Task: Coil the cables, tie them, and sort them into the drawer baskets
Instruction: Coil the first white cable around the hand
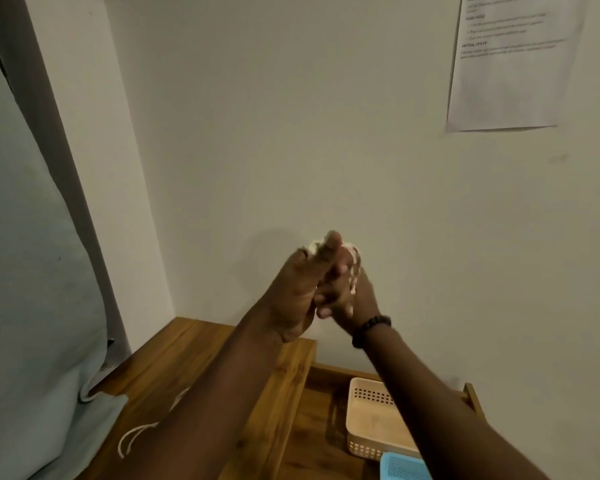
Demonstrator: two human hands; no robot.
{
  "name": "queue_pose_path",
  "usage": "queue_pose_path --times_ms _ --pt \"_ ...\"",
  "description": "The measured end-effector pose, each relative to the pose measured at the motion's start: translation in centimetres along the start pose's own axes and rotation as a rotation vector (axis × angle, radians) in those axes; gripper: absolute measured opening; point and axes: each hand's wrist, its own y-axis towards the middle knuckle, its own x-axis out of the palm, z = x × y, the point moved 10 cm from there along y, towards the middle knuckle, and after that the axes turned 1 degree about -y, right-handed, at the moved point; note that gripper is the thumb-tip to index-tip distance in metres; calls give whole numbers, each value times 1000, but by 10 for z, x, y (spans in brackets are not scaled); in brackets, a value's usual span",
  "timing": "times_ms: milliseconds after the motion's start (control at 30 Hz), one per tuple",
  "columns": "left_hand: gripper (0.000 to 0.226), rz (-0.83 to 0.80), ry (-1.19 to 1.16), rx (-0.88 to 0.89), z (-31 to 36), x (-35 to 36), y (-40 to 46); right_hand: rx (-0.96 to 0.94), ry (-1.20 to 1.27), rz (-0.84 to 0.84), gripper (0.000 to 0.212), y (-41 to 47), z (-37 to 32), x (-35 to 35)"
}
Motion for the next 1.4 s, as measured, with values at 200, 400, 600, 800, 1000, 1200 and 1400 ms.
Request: queue_pose_path --times_ms 200,400,600,800,1000,1200,1400 --pt "48 458 498 60 1 -80 2 -23 64 -582 23 -60 -21 63" --pt "78 478 796 -95 -19 -87 -4 -1 -50 -532 23 -50 -15 26" --pt "45 142 924 -365 -54 -58 -12 -81 -277 -399 16 -37 -25 -9" --pt "51 -42 608 -434 -62 -47 -22 -208 -247 -164 13 -37 -18 -17" --pt "36 16 19 -256 -46 -34 -23 -43 757 -237 69 -41 9 -23" --pt "46 -88 -253 -172 -33 -12 -19 109 1111 -536 80 -66 -25 25" --pt "37 -91 -290 -124 -22 -12 -17 -93 945 -436 80 -54 -39 20"
